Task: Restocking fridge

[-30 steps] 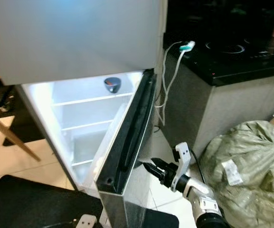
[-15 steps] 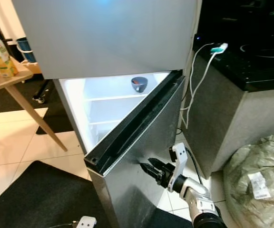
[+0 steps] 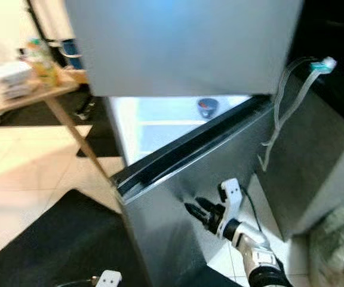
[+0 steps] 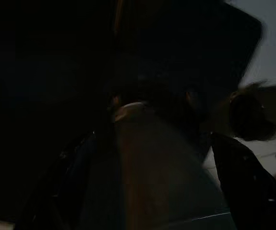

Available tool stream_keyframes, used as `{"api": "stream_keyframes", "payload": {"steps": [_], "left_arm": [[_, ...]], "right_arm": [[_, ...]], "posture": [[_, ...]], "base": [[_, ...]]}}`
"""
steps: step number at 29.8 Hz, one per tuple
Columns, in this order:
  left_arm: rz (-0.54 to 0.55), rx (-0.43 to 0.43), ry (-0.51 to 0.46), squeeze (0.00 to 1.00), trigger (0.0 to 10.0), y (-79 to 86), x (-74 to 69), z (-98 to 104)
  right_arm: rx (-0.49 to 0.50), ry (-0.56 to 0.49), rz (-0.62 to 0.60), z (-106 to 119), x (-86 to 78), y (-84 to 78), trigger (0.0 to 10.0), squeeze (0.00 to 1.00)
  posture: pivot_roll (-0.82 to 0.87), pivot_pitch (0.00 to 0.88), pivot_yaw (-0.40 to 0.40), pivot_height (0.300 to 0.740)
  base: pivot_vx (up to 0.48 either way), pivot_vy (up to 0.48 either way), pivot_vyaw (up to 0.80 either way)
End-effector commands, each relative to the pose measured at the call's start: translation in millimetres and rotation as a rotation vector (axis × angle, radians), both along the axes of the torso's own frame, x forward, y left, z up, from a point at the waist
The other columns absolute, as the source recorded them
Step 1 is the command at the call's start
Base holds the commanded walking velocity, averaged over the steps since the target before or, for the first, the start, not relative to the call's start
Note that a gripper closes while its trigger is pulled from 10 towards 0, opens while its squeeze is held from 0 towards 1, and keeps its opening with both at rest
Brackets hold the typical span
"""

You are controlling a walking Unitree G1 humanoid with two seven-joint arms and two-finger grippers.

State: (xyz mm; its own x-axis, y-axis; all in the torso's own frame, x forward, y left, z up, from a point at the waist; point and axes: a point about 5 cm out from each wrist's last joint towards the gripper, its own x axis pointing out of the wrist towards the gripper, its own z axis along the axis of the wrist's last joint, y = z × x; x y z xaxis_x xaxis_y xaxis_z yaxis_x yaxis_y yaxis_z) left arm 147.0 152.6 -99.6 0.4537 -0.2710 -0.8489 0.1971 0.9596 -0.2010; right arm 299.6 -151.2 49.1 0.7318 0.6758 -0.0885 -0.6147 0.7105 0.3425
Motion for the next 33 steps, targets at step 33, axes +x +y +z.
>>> {"api": "stream_keyframes", "payload": {"steps": [33], "left_arm": [[0.011,0.027,0.021,0.0,10.0,2.4,-5.6,-2.5]], "right_arm": [[-0.43,0.259,-0.17,-59.7,-25.4,-22.7,10.0,0.0]], "posture": [[-0.08,0.035,-0.004,0.74]], "base": [[0.0,0.0,0.62]]}}
